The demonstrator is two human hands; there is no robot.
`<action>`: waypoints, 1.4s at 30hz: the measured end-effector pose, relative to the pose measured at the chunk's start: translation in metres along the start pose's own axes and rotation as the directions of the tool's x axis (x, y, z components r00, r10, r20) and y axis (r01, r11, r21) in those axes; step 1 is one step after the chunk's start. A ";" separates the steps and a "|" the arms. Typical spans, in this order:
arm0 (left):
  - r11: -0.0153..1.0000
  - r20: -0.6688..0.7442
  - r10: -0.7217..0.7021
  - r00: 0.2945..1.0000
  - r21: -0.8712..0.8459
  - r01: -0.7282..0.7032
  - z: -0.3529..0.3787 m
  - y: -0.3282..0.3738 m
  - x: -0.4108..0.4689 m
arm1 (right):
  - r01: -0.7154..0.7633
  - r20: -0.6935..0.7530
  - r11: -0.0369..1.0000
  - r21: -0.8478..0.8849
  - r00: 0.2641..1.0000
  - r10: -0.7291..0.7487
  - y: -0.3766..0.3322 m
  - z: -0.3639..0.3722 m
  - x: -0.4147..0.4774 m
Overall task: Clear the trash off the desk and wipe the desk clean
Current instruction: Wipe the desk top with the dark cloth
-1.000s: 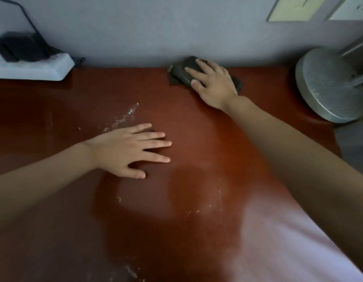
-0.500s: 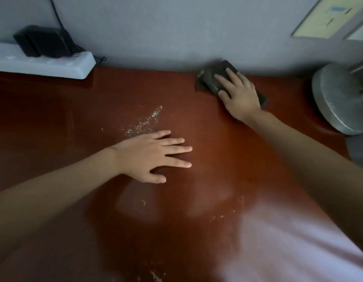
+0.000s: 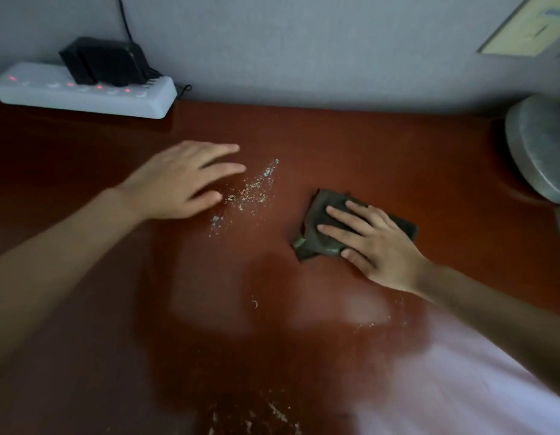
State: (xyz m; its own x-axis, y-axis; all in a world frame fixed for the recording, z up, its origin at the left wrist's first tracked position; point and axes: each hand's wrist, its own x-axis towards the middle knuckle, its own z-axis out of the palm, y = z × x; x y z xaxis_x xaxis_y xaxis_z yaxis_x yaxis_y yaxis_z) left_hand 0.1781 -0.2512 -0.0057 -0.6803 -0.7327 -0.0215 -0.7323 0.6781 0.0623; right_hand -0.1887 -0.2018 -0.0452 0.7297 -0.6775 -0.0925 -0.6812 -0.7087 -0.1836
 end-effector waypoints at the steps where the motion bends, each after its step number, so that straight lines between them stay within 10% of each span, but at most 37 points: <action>1: 0.999 0.063 -0.052 0.997 0.014 0.051 0.002 -0.017 -0.007 | -0.026 -0.013 1.000 0.001 1.000 0.026 0.006 -0.001 0.008; 8: 0.992 0.250 -0.115 0.961 -0.030 0.126 0.020 -0.057 -0.033 | -0.469 -0.091 0.877 0.108 0.874 0.478 0.057 -0.029 0.148; 15: 0.990 0.194 -0.104 0.975 -0.076 0.121 0.024 -0.057 -0.034 | 0.013 -0.047 1.000 0.021 0.999 -0.012 -0.003 -0.017 0.164; 21: 0.993 0.185 -0.082 0.979 -0.071 0.097 0.026 -0.060 -0.035 | 0.520 0.160 0.854 -0.027 0.845 -0.510 -0.016 -0.007 0.070; 32: 0.979 0.200 -0.085 0.976 -0.166 0.119 0.029 -0.066 -0.036 | -0.115 0.008 0.990 0.086 0.993 0.115 0.070 -0.037 0.224; 42: 0.960 0.229 -0.108 0.968 -0.229 0.161 0.026 -0.062 -0.035 | 0.327 0.099 0.942 0.082 0.937 -0.334 -0.048 -0.010 0.108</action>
State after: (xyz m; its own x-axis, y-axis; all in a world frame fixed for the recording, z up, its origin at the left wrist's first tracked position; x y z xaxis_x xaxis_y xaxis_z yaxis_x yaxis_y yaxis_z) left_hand 0.2469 -0.2664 -0.0344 -0.5864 -0.7687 -0.2555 -0.8054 0.5198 0.2848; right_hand -0.0778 -0.2422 -0.0367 0.9173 -0.3789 -0.1225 -0.3982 -0.8725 -0.2832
